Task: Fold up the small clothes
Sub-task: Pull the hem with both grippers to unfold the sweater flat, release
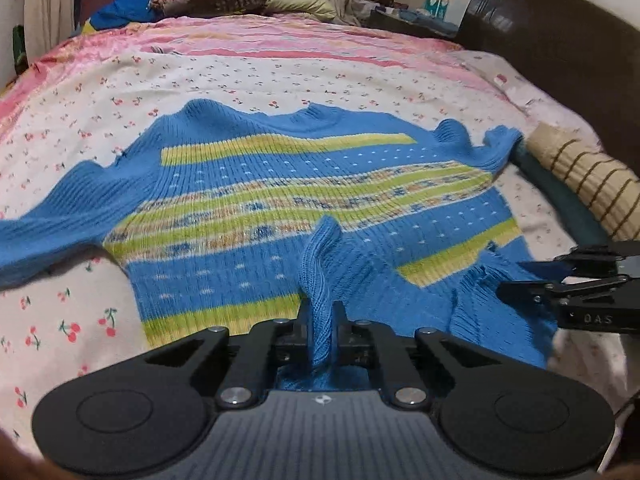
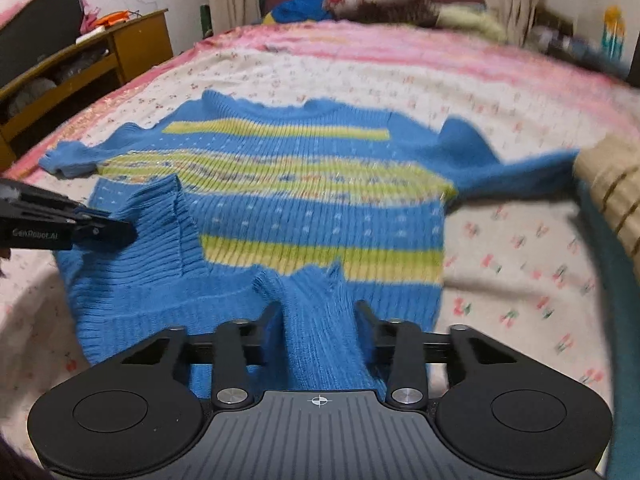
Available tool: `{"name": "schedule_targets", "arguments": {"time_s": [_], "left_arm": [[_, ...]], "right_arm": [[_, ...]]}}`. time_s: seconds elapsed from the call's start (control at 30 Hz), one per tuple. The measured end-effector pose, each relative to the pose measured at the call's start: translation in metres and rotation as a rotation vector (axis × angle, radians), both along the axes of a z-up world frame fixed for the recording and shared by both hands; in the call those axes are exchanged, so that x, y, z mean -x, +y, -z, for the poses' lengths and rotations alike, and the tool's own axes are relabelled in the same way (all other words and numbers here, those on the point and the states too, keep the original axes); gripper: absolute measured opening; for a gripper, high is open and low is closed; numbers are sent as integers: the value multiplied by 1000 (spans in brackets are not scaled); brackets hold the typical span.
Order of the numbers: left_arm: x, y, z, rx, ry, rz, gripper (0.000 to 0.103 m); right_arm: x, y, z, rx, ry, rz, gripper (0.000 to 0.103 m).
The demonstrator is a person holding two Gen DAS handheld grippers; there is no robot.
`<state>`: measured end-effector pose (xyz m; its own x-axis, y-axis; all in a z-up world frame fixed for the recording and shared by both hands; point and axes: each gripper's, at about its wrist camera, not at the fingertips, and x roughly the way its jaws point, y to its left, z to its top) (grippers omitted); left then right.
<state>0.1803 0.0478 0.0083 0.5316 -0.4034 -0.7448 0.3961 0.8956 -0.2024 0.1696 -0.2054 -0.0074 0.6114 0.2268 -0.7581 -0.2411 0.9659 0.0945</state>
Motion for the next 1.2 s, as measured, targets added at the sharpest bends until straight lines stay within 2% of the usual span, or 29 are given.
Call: {"name": "schedule_targets", "arguments": {"time_s": [0.03, 0.1, 0.3, 0.47, 0.53, 0.67, 0.77, 0.83, 1.03, 1.2], "left_arm": [[2, 2, -1, 7, -2, 0, 14], [12, 9, -5, 41, -2, 5, 14], [63, 34, -23, 93, -4, 16, 14], [110, 62, -25, 111, 12, -42, 13], [126, 73, -22, 113, 23, -78, 13], [142, 84, -19, 102, 32, -117, 13], [152, 85, -23, 92, 20, -117, 14], [155, 85, -24, 86, 15, -119, 14], [157, 75, -22, 82, -13, -111, 14], [143, 49, -5, 69, 8, -69, 15]], "right_arm": [[1, -2, -2, -14, 10, -6, 18], [6, -8, -7, -66, 37, -20, 13], [51, -26, -37, -75, 25, -79, 12], [96, -43, -54, -27, 22, -107, 11], [110, -46, -54, 12, 28, -120, 4], [130, -51, -49, 106, 63, -141, 4], [142, -50, -50, 164, 38, -137, 9], [144, -49, -55, 152, 13, -131, 13], [141, -27, -57, 123, -28, -174, 14], [120, -17, -38, 46, 15, -129, 14]]}}
